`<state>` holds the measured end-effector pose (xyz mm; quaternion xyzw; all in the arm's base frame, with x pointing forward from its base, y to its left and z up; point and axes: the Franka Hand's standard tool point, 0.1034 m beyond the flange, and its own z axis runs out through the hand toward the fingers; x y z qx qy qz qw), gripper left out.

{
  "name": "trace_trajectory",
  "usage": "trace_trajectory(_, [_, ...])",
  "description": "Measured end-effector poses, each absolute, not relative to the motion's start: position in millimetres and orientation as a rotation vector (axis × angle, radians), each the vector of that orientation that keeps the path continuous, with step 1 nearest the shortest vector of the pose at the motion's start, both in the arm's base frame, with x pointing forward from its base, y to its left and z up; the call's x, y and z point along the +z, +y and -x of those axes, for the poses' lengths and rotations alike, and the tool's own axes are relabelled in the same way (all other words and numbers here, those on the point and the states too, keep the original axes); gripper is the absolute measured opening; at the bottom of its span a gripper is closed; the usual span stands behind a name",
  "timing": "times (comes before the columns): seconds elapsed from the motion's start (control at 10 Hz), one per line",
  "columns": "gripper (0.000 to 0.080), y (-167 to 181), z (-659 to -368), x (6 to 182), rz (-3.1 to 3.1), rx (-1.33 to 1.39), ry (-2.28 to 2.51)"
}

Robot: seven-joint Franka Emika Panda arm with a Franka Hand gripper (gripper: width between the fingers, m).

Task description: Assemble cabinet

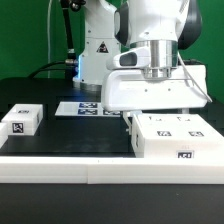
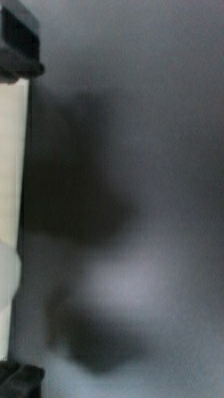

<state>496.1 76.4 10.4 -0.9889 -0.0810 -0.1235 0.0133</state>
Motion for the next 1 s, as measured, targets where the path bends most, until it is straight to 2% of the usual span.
trace_trajectory(0.7, [0.0797,82.9,-495.9,5.9,3.075,-0.416,-0.259])
trace_trajectory(0.8, [0.075,82.9,-496.1,5.9,3.075,-0.415,-0.261])
trace_trajectory(0.9, [0.075,82.4,-496.1,5.9,3.075,-0.417,-0.265])
trace_trajectory(1.0, [0.0575,82.2,-496.0,5.8,3.075,-0.417,-0.271])
